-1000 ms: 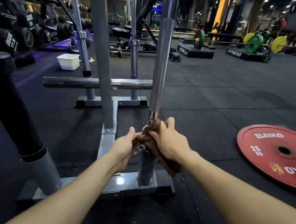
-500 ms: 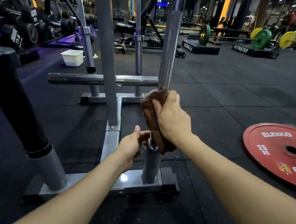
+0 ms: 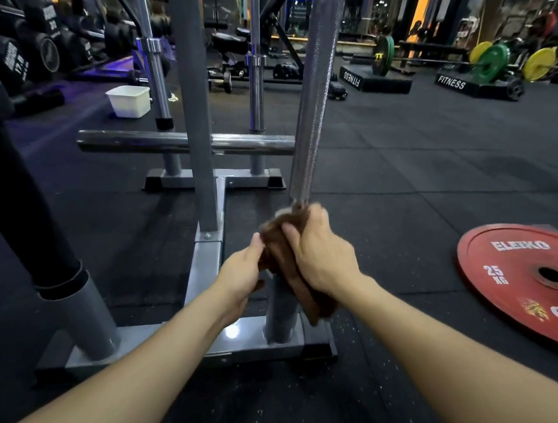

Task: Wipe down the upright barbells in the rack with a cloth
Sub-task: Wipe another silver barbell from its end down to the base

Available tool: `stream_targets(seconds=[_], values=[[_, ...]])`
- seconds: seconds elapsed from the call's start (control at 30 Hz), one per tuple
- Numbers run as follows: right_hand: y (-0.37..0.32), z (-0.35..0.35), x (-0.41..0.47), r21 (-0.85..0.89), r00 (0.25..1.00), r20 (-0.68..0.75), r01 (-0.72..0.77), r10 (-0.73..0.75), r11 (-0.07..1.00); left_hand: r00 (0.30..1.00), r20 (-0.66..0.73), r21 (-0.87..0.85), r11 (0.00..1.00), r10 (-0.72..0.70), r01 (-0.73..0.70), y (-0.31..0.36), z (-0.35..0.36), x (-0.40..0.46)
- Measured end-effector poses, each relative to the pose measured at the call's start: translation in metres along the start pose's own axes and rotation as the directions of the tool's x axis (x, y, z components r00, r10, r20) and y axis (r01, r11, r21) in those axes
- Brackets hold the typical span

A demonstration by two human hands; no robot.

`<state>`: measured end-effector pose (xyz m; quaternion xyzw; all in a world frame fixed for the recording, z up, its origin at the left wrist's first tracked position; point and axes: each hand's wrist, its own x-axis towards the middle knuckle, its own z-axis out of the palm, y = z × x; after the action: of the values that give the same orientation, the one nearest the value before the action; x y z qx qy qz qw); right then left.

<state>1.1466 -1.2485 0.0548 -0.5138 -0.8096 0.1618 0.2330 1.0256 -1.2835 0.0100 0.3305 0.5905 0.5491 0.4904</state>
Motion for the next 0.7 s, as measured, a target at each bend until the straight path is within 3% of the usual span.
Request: stream_targets(seconds=[0.23, 0.37, 0.57, 0.7], values=[[0.028, 0.010, -0.002, -0.235, 0.982, 0.186, 0.021, 0.024, 0.972, 0.996, -0.001, 0.127, 0.988, 0.085, -0.084, -0.004, 0.002, -0.001], [0.032, 0.005, -0.001, -0.261, 0.972, 0.232, 0.036, 0.027, 0.965, 0.991, -0.029, 0.237, 0.964, 0.133, -0.122, -0.004, -0.002, 0.000], [0.040, -0.002, 0.002, -0.235, 0.987, 0.163, 0.033, 0.006, 0.971, 0.994, -0.013, 0.370, 0.924, 0.107, -0.095, -0.010, -0.004, -0.002], [0.058, -0.021, 0.009, -0.100, 0.986, 0.034, -0.162, 0.166, 0.982, 0.991, -0.007, 0.367, 0.922, 0.137, -0.125, -0.009, -0.002, -0.005]])
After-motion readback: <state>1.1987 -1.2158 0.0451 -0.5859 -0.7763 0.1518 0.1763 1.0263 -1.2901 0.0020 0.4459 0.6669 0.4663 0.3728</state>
